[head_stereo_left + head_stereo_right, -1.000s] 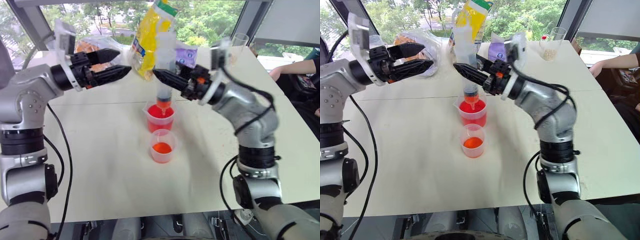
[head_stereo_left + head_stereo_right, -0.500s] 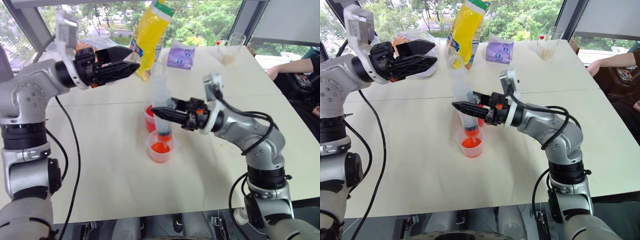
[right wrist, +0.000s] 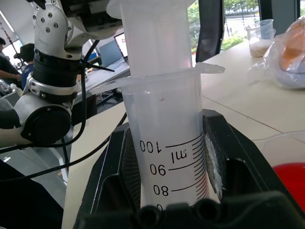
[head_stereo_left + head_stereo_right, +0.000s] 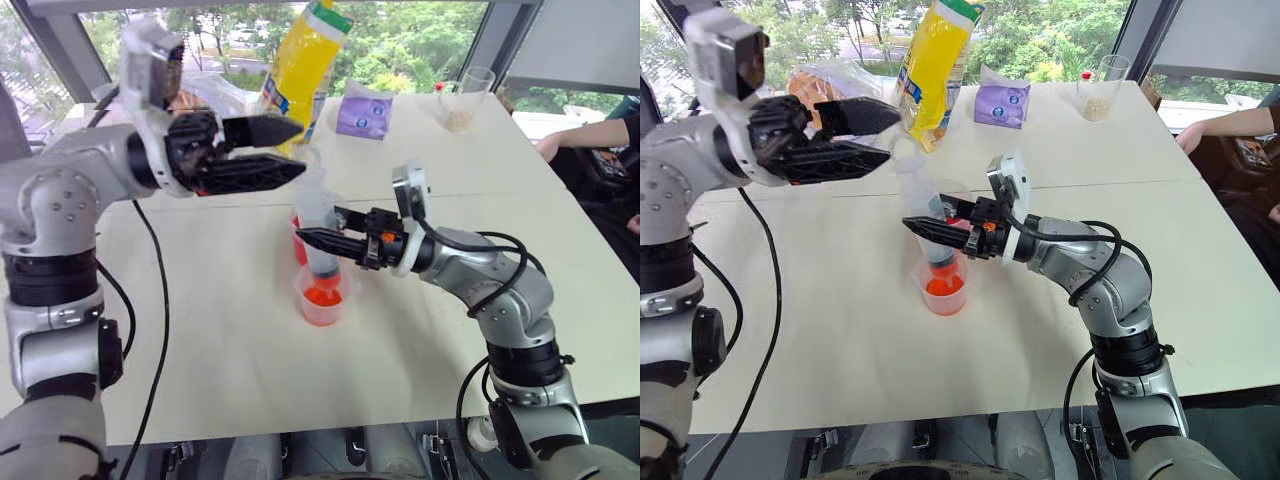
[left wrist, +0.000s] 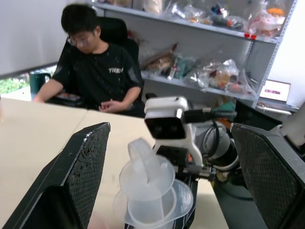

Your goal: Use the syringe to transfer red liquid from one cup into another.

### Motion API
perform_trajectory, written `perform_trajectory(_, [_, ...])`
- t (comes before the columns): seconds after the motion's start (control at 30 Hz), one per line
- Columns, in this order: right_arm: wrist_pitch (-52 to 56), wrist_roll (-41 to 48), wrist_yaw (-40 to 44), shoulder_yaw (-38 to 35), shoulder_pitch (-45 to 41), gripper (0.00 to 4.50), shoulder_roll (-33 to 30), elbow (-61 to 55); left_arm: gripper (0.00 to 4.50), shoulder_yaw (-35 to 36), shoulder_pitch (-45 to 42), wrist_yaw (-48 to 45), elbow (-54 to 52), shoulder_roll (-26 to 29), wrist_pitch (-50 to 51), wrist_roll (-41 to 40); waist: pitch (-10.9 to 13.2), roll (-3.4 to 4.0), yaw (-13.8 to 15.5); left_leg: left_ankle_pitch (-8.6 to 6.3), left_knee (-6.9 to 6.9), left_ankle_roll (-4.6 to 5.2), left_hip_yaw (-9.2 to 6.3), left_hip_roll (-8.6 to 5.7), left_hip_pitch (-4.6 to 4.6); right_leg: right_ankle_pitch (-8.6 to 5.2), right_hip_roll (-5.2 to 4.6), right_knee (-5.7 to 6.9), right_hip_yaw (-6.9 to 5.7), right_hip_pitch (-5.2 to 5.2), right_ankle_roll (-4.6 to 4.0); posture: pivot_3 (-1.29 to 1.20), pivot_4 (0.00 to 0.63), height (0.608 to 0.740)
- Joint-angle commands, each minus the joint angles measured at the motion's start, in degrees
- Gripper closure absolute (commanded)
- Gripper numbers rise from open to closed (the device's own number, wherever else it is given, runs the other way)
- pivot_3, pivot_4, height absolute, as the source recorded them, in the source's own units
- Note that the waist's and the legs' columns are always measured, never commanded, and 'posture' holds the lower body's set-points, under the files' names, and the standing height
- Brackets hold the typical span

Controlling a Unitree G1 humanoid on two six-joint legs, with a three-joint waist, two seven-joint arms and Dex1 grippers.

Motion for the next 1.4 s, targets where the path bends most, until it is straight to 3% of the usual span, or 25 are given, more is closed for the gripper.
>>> perform_trajectory(0.03, [-1.0, 0.5, 0.5, -0.4, -1.5, 3.07, 0.1, -1.1, 0.34, -0.5, -0.7, 0.3, -0.7, 0.0, -2.3, 1.9, 0.0, 0.0, 0.0, 0.0, 0.0, 0.0, 0.0, 0.0, 0.0, 0.0, 0.0, 0.0, 0.0, -0.01, 0.0, 0.0, 0.15, 0.74])
perform_trajectory(0.17, [-0.9, 0.5, 0.5, -0.4, -1.8, 3.07, 0.1, -1.0, 0.34, -1.3, -0.8, 0.4, -0.6, -0.5, -2.8, 2.6, 0.0, 0.0, 0.0, 0.0, 0.0, 0.0, 0.0, 0.0, 0.0, 0.0, 0.01, 0.0, 0.0, -0.01, 0.0, 0.0, 0.15, 0.74])
perform_trajectory(0.27, [-0.8, 0.4, 0.5, -0.3, -1.9, 3.07, 0.2, -1.1, 1.1, -1.7, -0.8, 0.4, -1.0, -1.0, -2.6, 2.5, 0.0, 0.0, 0.0, 0.0, 0.0, 0.0, 0.01, 0.0, 0.0, 0.0, 0.0, -0.01, 0.0, 0.0, 0.0, 0.0, 0.15, 0.74])
perform_trajectory(0.47, [-0.6, 0.4, 0.4, -0.3, -1.9, 3.07, 0.0, -1.4, 4.18, -1.8, -0.8, 1.0, -1.1, -1.6, -2.1, 2.3, 0.0, 0.0, 0.0, 0.0, 0.0, 0.0, 0.0, 0.0, 0.0, 0.0, 0.0, -0.01, 0.0, 0.0, 0.0, 0.0, 0.15, 0.74])
perform_trajectory(0.5, [-0.6, 0.5, 0.4, -0.3, -1.9, 3.07, 0.0, -1.4, 4.48, -1.8, -0.8, 1.0, -1.1, -1.6, -2.1, 2.3, 0.0, 0.0, 0.0, 0.0, 0.0, 0.0, 0.0, 0.0, 0.0, 0.0, 0.0, 0.0, 0.0, 0.0, 0.0, 0.0, 0.15, 0.74])
perform_trajectory(1.4, [4.1, 8.4, -4.9, -8.3, -11.5, 3.07, 0.2, -0.8, 4.48, -8.5, 5.6, -3.6, -5.6, -1.4, -5.8, 6.3, 0.0, 0.0, 0.0, 0.0, 0.0, 0.0, 0.0, 0.01, 0.0, 0.0, 0.0, -0.01, 0.0, 0.0, 0.0, 0.0, 0.15, 0.74])
